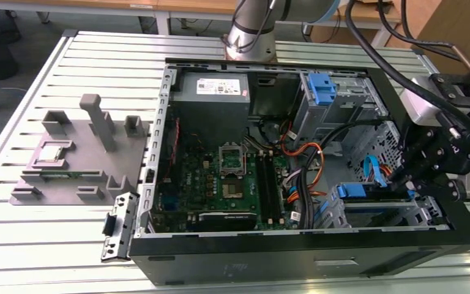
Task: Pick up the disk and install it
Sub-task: 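Insert the second disk wire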
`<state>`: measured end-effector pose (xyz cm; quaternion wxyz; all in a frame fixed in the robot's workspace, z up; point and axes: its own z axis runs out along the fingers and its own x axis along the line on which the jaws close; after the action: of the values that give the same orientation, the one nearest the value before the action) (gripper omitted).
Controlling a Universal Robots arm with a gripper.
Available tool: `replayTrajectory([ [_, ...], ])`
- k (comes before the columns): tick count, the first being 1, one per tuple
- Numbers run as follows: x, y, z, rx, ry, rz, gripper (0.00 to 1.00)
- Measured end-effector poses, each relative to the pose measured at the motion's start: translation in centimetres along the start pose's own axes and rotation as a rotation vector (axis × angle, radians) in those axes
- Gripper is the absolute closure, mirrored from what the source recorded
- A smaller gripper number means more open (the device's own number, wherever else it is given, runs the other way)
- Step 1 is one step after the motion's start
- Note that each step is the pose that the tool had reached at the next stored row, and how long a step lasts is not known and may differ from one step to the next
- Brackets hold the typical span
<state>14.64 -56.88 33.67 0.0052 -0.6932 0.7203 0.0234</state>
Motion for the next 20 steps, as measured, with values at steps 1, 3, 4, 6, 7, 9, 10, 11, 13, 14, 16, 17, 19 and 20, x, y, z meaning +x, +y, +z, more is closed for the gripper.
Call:
replayTrajectory([
  [1,-0.07,0.00,0.03,0.0000,0.0001,0.000,0.76],
  [3,-0.21,0.01,0.10,0.0000,0.0003,0.000,0.76],
  [4,-0.30,0.01,0.15,0.0000,0.0008,0.000,0.76],
  [6,-0.50,0.01,0.26,0.0001,0.0028,0.000,0.76],
  [7,-0.59,0.02,0.31,0.0002,0.0040,0.000,0.76],
  [9,-0.77,0.02,0.41,0.0003,0.0073,0.000,0.76],
  [10,-0.86,0.02,0.44,0.0004,0.0092,0.000,0.76],
  [11,-0.94,0.03,0.46,0.0005,0.0108,0.000,0.76],
  [13,-1.01,0.03,0.47,0.0006,0.0143,0.000,0.76],
  [14,-1.00,0.03,0.47,0.0006,0.0147,0.000,0.76],
  [16,-1.00,0.03,0.47,0.0006,0.0153,0.000,0.76],
  [17,-1.01,0.03,0.47,0.0006,0.0156,0.000,0.76],
  [19,-1.01,0.03,0.47,0.0006,0.0162,0.000,0.76],
  [20,-1.01,0.03,0.46,0.0007,0.0168,0.000,0.78],
])
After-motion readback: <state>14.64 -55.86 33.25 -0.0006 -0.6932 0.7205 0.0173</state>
